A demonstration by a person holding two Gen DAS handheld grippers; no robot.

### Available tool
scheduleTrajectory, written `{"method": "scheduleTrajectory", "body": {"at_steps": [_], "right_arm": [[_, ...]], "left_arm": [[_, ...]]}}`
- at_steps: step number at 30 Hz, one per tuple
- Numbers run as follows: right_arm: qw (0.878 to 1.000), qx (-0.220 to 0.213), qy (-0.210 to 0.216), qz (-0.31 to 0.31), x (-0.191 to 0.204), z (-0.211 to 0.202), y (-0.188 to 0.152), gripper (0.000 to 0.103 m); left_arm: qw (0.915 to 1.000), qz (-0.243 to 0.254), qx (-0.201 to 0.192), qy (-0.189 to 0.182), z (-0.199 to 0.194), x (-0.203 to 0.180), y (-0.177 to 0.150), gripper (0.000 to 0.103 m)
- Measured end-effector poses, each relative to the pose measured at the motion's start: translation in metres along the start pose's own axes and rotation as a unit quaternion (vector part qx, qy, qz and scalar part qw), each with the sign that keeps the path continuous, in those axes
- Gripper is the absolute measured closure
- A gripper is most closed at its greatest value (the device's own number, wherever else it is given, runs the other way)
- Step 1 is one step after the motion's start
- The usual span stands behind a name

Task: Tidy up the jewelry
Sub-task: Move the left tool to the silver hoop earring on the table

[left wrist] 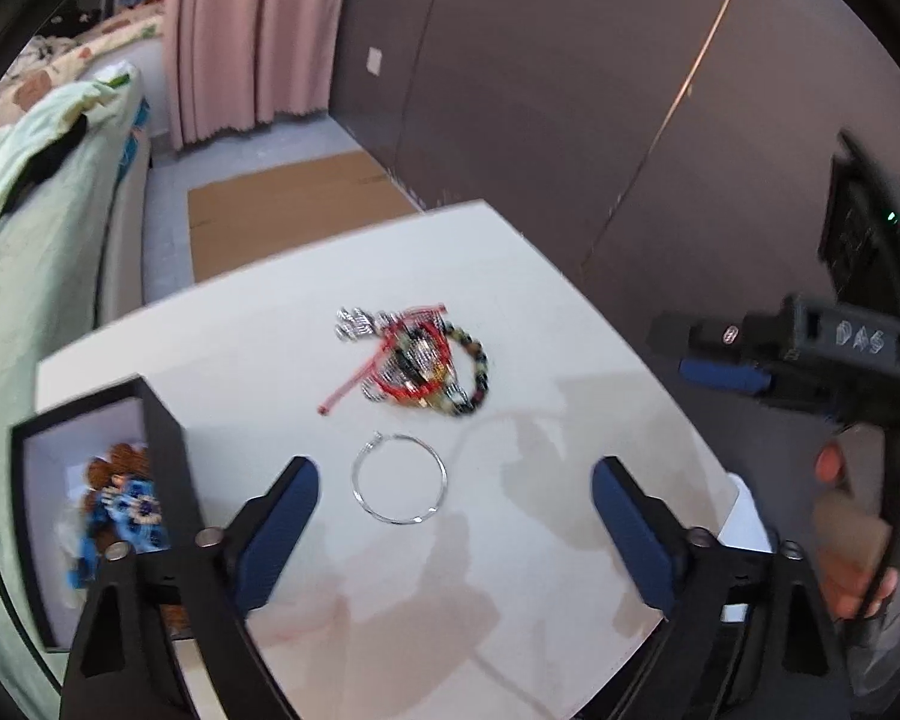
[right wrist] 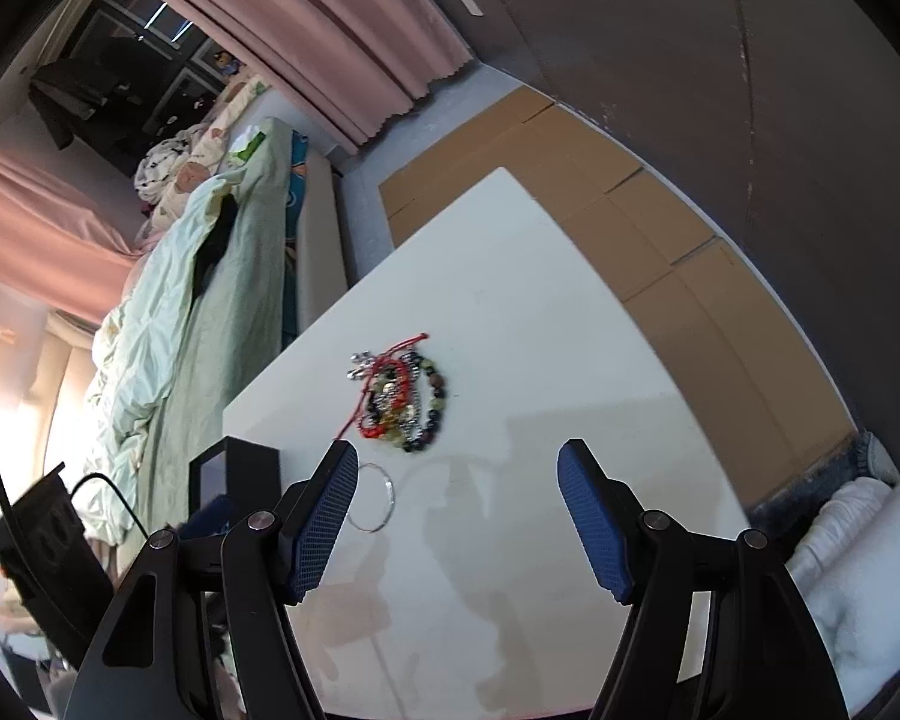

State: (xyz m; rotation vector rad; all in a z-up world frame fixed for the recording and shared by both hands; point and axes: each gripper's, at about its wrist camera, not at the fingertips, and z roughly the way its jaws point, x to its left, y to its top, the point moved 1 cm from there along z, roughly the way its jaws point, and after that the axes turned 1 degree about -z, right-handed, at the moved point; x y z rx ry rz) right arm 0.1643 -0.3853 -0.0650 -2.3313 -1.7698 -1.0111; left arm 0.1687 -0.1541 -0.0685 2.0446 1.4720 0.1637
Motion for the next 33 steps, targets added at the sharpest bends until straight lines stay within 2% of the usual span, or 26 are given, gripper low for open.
{"method": "scheduleTrajectory", "body": {"at_steps": [5, 8, 10, 14, 18, 21, 23, 26, 30, 32, 33], "right_arm": [[1.000, -0.001, -0.001, 0.011, -0.010, -0.004, 0.004, 0.033], [1.000, -0.001, 0.000, 0.011, -0.012, -0.003, 0.007, 0.033], [1.000, 0.001, 0.002, 0.013, -0.012, -0.003, 0.007, 0.033], [1.000, 0.003, 0.006, 0.014, -0.013, -0.002, 0.008, 0.033], [1.000, 0.003, 0.009, 0.017, -0.012, 0.000, 0.009, 0.033], [1.000, 0.010, 0.006, 0.021, -0.012, 0.005, 0.008, 0.033], [1.000, 0.010, 0.003, 0.019, -0.012, 0.005, 0.008, 0.033], [1.000, 0.007, -0.004, 0.014, -0.011, 0.003, 0.008, 0.033], [1.000, 0.010, -0.004, 0.017, -0.014, 0.004, 0.007, 0.033], [1.000, 0.011, -0.003, 0.016, -0.014, 0.005, 0.007, 0.033], [1.000, 0.012, -0.002, 0.014, -0.013, 0.006, 0.006, 0.033]], "left_arm": [[0.9993, 0.003, 0.031, 0.019, 0.027, -0.001, -0.006, 0.019], [0.9980, 0.004, 0.045, 0.045, 0.040, 0.003, -0.008, 0.029], [0.9973, 0.004, 0.051, 0.052, 0.047, 0.005, -0.009, 0.029], [0.9956, 0.014, 0.051, 0.077, 0.055, 0.006, -0.010, 0.030], [0.9938, 0.011, 0.055, 0.096, 0.064, 0.008, -0.012, 0.044], [0.9929, 0.014, 0.047, 0.108, 0.065, 0.005, -0.010, 0.045], [0.9925, 0.018, 0.045, 0.113, 0.066, 0.004, -0.011, 0.045], [0.9915, 0.022, 0.040, 0.121, 0.065, 0.003, -0.011, 0.051], [0.9924, 0.019, 0.046, 0.113, 0.063, 0.006, -0.011, 0.053], [0.9920, 0.010, 0.049, 0.116, 0.062, 0.010, -0.010, 0.101], [0.9924, -0.003, 0.054, 0.111, 0.059, 0.014, -0.008, 0.101]]}}
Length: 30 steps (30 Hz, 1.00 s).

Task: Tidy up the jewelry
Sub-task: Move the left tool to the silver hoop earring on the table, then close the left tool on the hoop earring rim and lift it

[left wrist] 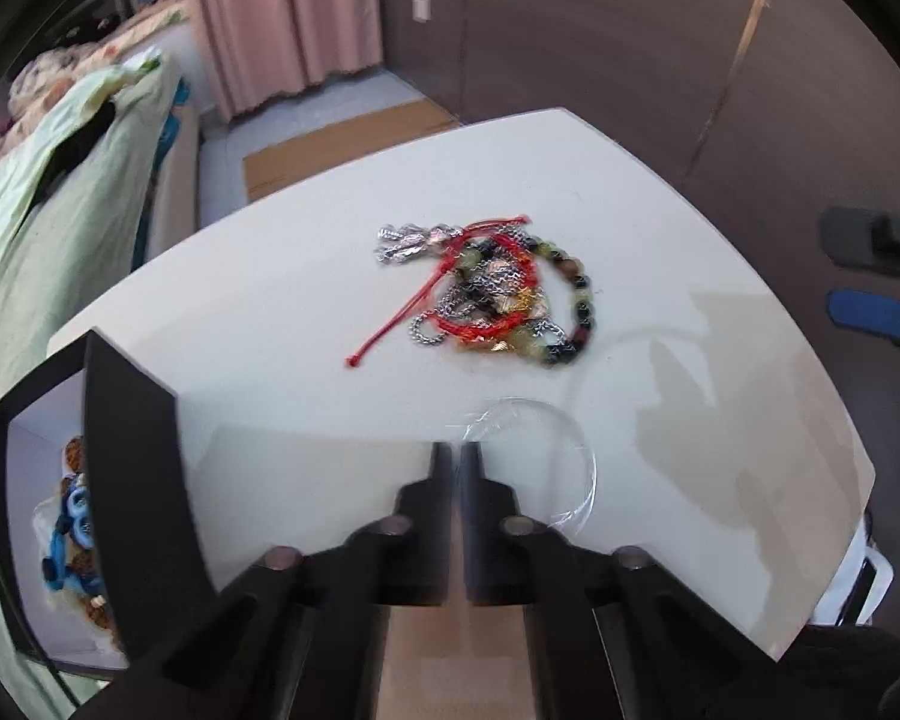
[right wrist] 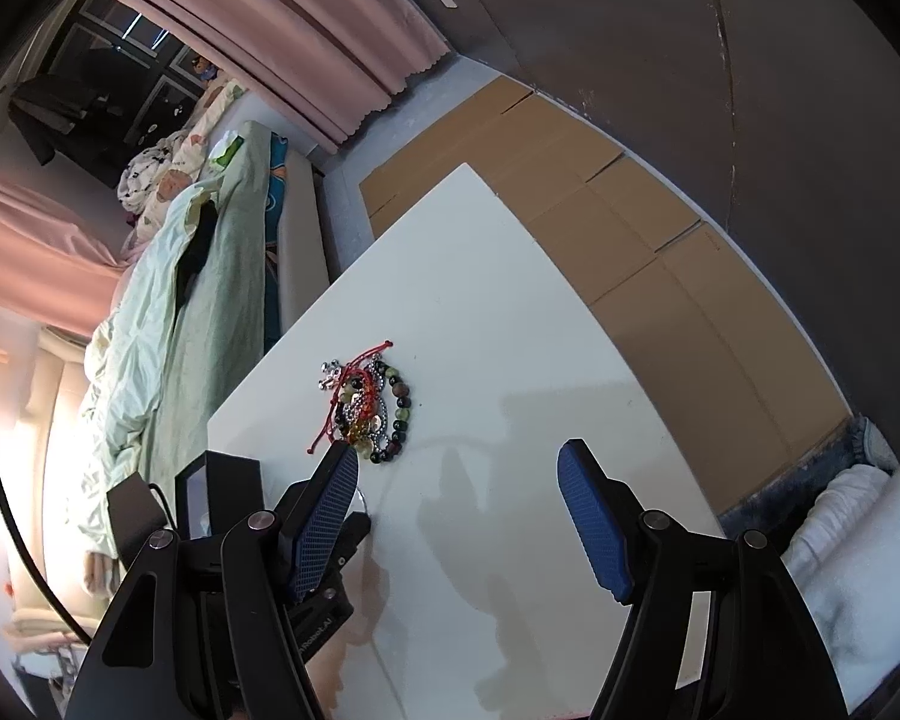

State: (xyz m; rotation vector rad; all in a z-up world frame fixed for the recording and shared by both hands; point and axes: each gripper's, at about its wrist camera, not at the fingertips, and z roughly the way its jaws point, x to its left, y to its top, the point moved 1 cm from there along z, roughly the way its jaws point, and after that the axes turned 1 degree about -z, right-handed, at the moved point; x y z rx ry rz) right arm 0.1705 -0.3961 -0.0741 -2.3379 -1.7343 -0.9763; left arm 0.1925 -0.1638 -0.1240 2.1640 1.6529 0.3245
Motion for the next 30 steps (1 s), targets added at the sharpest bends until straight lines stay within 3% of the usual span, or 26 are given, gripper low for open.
{"method": "scheduleTrajectory", "body": {"at_steps": [10, 14, 16, 17, 18, 19, 21, 26, 30], "right_arm": [[1.000, 0.013, 0.004, 0.001, 0.005, 0.012, 0.000, 0.033], [1.000, 0.014, 0.006, -0.005, 0.013, 0.016, -0.003, 0.033], [1.000, 0.014, 0.008, -0.008, 0.015, 0.016, -0.003, 0.033], [1.000, 0.013, 0.008, -0.008, 0.015, 0.015, -0.003, 0.033], [1.000, 0.011, 0.007, -0.006, 0.014, 0.014, -0.003, 0.033], [1.000, 0.009, 0.006, -0.004, 0.012, 0.013, -0.003, 0.033], [1.000, 0.006, 0.006, 0.001, 0.008, 0.010, -0.003, 0.033], [1.000, 0.000, 0.008, 0.005, 0.001, 0.002, -0.006, 0.033], [1.000, -0.001, 0.011, 0.009, -0.003, -0.002, -0.009, 0.033]], "left_arm": [[0.9984, -0.030, -0.014, -0.047, -0.028, 0.021, 0.025, 0.101], [0.9966, -0.038, 0.017, -0.071, -0.027, 0.019, 0.029, 0.100], [0.9967, -0.026, 0.026, -0.072, -0.024, 0.014, 0.027, 0.090], [0.9968, -0.022, 0.031, -0.071, -0.024, 0.012, 0.028, 0.067], [0.9967, -0.020, 0.032, -0.071, -0.024, 0.010, 0.028, 0.031], [0.9967, -0.016, 0.031, -0.073, -0.025, 0.007, 0.027, 0.017], [0.9966, -0.007, 0.025, -0.079, -0.029, 0.004, 0.025, 0.014], [0.9986, 0.001, 0.024, -0.048, -0.023, 0.000, 0.022, 0.017], [0.9995, 0.006, 0.027, -0.014, -0.013, -0.006, -0.006, 0.018]]}}
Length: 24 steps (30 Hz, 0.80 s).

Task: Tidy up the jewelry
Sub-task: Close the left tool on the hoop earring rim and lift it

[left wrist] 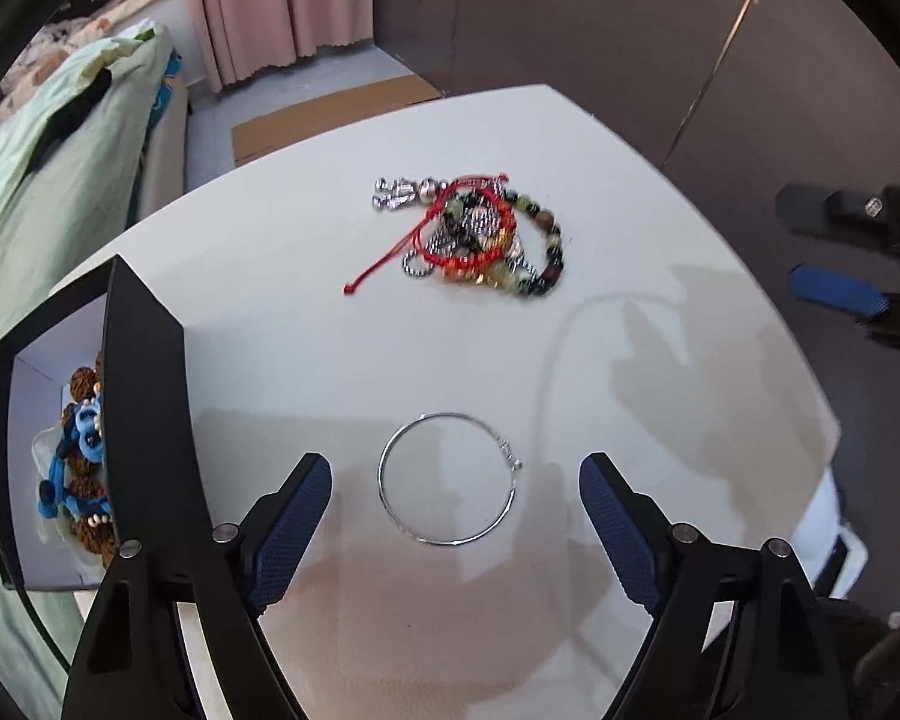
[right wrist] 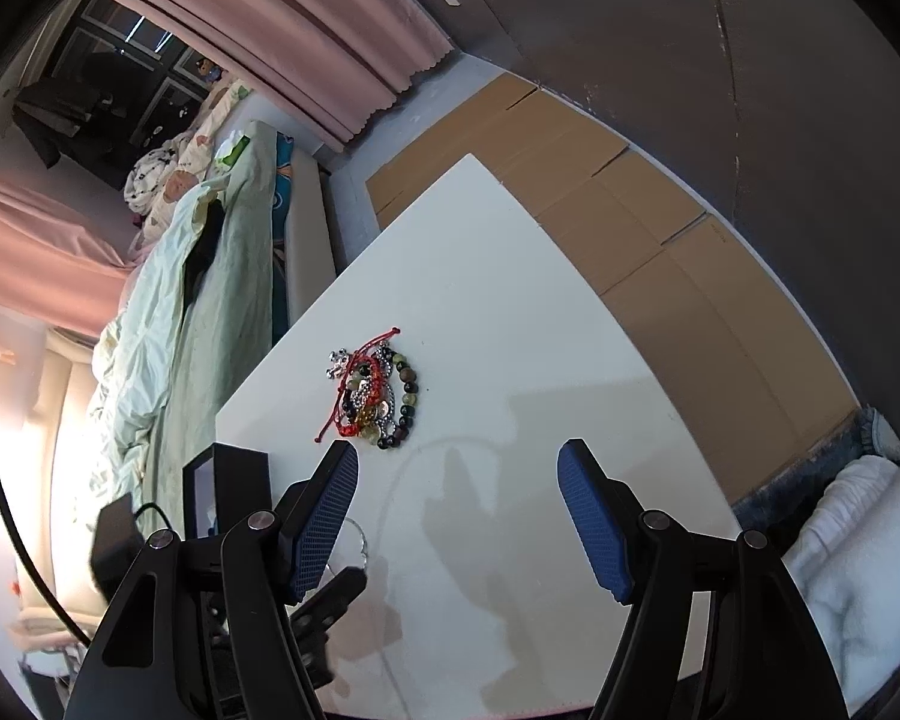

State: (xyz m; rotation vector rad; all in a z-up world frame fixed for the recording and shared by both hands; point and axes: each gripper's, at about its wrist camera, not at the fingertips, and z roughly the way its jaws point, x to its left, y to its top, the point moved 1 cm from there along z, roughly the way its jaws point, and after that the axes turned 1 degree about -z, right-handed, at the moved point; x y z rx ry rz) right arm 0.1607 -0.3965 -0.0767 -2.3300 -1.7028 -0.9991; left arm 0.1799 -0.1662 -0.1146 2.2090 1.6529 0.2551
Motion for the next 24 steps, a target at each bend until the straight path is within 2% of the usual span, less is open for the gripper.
{"method": "scheduleTrajectory", "body": {"at_steps": [3, 8, 11, 18, 24], "right_arm": [[1.000, 0.000, -0.001, -0.001, -0.001, -0.001, -0.002, 0.033], [1.000, 0.009, -0.016, -0.012, 0.001, 0.004, -0.007, 0.033], [0.999, 0.021, -0.022, -0.016, 0.003, 0.011, -0.010, 0.033], [0.999, 0.031, -0.023, -0.022, 0.011, 0.023, -0.012, 0.033], [1.000, 0.023, -0.013, -0.013, 0.014, 0.026, -0.005, 0.033]], "left_arm": [[0.9999, 0.002, -0.001, 0.017, 0.007, -0.003, -0.005, 0.028], [0.9992, 0.009, -0.015, 0.037, 0.010, -0.005, -0.014, 0.031], [0.9989, 0.011, -0.025, 0.037, 0.005, -0.003, -0.016, 0.051], [0.9995, -0.020, -0.020, -0.010, 0.000, 0.011, -0.010, 0.051], [0.9978, -0.042, -0.037, -0.035, -0.012, 0.020, 0.001, 0.051]]}}
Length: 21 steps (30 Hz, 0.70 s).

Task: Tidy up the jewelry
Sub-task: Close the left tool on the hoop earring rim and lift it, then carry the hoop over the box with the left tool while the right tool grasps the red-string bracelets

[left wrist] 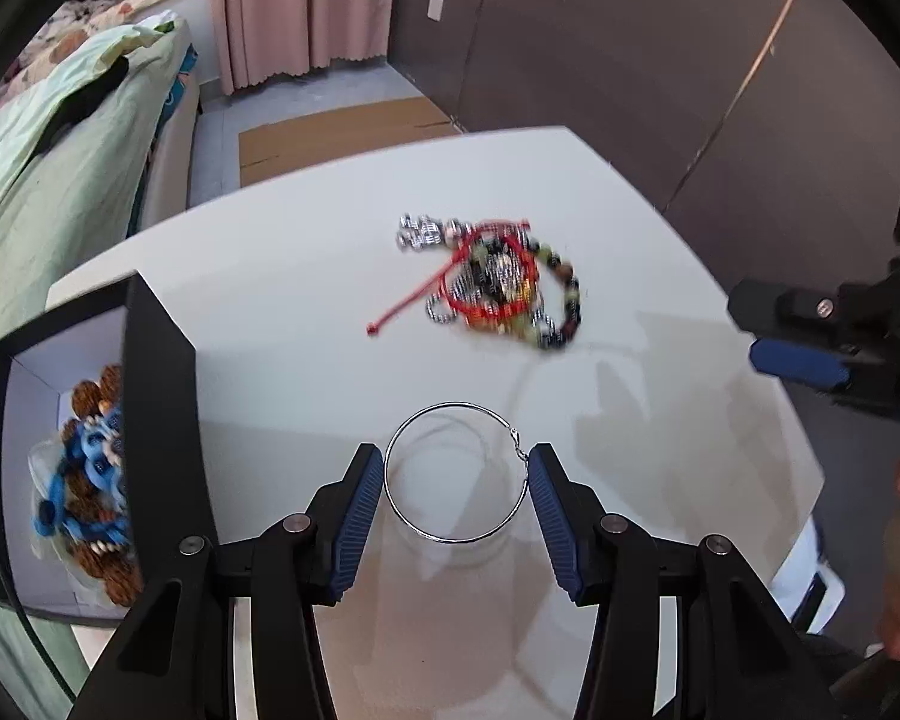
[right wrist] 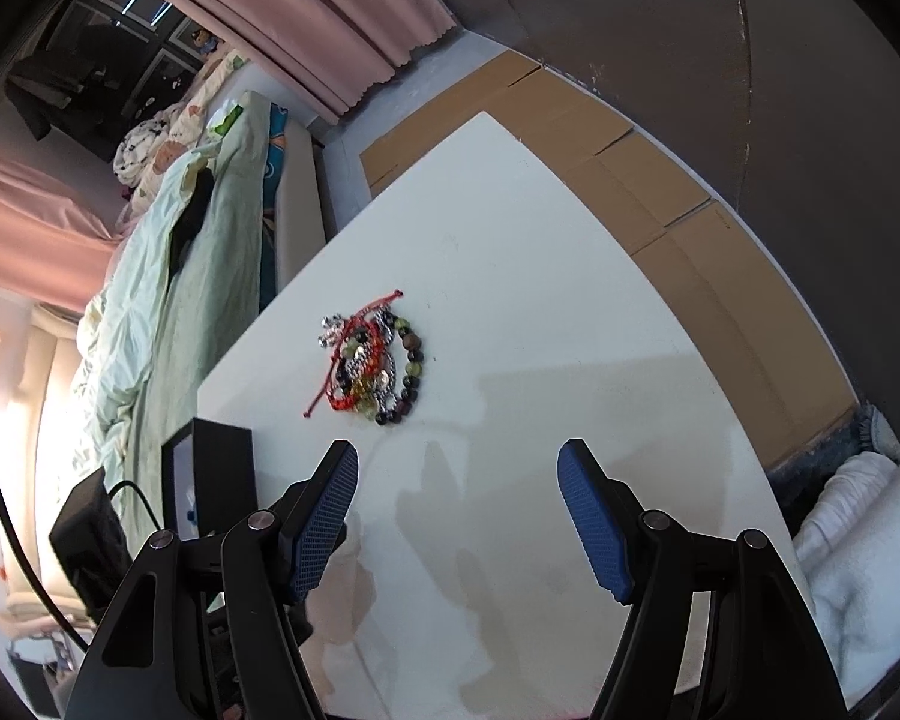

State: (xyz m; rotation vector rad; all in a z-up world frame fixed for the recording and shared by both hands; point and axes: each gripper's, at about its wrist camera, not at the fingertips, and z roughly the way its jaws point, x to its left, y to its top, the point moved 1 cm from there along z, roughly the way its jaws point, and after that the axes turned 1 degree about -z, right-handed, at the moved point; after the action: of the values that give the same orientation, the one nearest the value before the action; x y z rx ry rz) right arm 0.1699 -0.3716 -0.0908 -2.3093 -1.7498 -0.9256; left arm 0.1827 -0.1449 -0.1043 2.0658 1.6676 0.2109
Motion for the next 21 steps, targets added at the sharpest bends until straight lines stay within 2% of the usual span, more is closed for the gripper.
{"method": "scheduleTrajectory", "body": {"at_steps": [11, 16, 18, 21], "right_arm": [[0.998, 0.004, 0.058, 0.006, 0.020, 0.023, 0.019, 0.034], [0.997, 0.022, 0.067, 0.009, 0.032, 0.043, 0.024, 0.048], [0.997, 0.038, 0.070, 0.017, 0.035, 0.057, 0.024, 0.062], [0.997, 0.040, 0.061, 0.021, 0.036, 0.067, 0.027, 0.067]], "left_arm": [[0.9975, -0.041, -0.051, -0.028, -0.043, 0.027, 0.029, 0.051], [0.9950, -0.060, -0.073, -0.031, -0.059, 0.043, 0.041, 0.051], [0.9941, -0.065, -0.081, -0.031, -0.066, 0.050, 0.044, 0.051], [0.9929, -0.071, -0.091, -0.032, -0.075, 0.058, 0.047, 0.051]]}}
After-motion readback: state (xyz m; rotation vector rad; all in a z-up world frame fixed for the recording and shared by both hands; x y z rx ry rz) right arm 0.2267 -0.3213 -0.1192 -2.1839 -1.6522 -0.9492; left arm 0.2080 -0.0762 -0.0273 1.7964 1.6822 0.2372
